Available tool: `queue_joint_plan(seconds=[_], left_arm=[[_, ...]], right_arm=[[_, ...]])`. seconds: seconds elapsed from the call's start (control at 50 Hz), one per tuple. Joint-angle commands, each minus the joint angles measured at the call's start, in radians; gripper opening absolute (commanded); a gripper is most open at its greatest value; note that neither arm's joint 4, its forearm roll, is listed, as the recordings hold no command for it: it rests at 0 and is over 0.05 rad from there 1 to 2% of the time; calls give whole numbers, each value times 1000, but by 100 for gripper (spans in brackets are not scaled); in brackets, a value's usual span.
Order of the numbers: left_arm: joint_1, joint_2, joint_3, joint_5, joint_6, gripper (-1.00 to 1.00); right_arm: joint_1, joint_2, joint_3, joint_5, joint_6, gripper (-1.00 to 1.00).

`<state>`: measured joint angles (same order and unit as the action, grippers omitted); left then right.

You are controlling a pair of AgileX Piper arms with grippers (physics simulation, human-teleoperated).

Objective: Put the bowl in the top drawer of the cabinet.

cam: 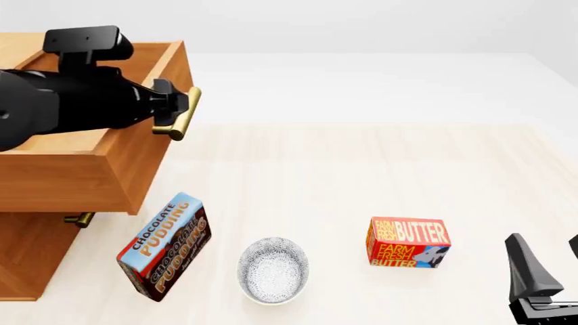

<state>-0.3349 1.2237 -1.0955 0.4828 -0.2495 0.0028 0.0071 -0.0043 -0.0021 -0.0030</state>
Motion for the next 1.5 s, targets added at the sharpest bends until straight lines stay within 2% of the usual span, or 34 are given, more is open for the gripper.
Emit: queue_joint_plan(seconds=[0.02,0.18,0.48,0.98,1.24,1.5], left_arm=[[-95,0,-11,2,28,100],[-123,-8,-26,9,21,100],[-121,-51,-43,36,44,100],[-124,-188,-73,119,88,100],[-168,-238,-84,127,110,100],[-230,-278,-67,115,95,100]], right_arm=[[0,0,0,0,0,100],[0,0,0,0,0,100],[0,0,0,0,0,100],[0,0,0,0,0,100],[0,0,0,0,0,100],[0,0,0,0,0,100]])
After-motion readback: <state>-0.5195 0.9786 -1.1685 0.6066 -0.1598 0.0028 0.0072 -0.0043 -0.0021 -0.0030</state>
